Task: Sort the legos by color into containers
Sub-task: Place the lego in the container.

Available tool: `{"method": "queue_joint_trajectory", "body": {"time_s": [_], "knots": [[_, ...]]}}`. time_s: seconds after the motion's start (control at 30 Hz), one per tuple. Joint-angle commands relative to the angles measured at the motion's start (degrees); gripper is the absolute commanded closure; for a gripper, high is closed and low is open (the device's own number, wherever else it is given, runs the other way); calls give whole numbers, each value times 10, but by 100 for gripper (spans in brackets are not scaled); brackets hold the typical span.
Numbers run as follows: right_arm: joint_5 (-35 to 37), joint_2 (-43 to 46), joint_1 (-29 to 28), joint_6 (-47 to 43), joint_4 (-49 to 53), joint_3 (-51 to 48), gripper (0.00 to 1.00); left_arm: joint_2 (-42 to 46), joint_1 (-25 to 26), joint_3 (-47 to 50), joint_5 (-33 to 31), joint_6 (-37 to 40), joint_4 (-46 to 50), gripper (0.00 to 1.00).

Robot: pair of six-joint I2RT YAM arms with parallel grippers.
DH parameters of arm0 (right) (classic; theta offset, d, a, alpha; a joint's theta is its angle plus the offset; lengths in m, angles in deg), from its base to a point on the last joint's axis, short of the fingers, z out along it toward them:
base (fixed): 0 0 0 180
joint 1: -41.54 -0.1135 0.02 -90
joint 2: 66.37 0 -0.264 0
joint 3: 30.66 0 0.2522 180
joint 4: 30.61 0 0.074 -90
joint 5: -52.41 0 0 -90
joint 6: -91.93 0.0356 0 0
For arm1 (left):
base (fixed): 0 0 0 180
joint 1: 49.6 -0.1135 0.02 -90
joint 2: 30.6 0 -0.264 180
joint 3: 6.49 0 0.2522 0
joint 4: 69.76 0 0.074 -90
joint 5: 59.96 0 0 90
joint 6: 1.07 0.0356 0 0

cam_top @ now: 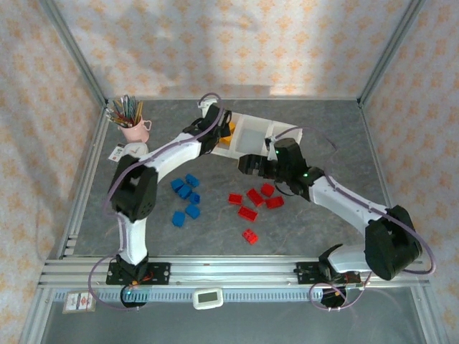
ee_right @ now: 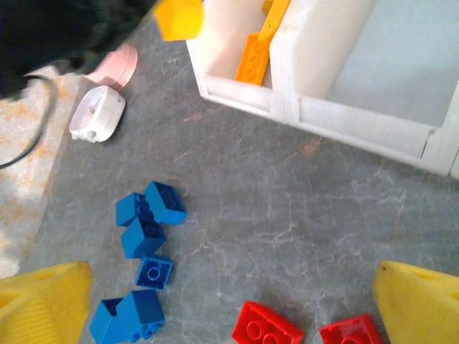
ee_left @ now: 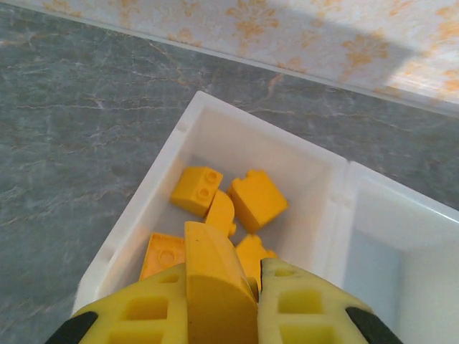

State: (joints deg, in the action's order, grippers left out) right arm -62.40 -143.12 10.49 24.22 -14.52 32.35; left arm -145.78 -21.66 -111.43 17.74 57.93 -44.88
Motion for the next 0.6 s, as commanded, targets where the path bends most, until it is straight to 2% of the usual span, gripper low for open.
{"method": "queue_joint_trajectory", "body": {"time_s": [0.0,0.07,0.2,0.3,0.4,0.57], "knots": [[29,-14,3,-25,-5,32,0,-49,-12,-62,-7,3,34,82],[33,-21,3,-35,7,42,0,-72,-11,-96,-7,5,54,69],[39,-23,3,-51,26,54,0,-68,-13,-114,-29,10,77,53],[51,-28,2,-67,53,63,0,-31,-12,-78,-18,2,67,50],[55,-29,-5,-83,83,70,0,33,-11,-15,19,-13,52,47],[91,-40,-41,-99,152,100,0,202,6,191,84,-49,-12,38]]}}
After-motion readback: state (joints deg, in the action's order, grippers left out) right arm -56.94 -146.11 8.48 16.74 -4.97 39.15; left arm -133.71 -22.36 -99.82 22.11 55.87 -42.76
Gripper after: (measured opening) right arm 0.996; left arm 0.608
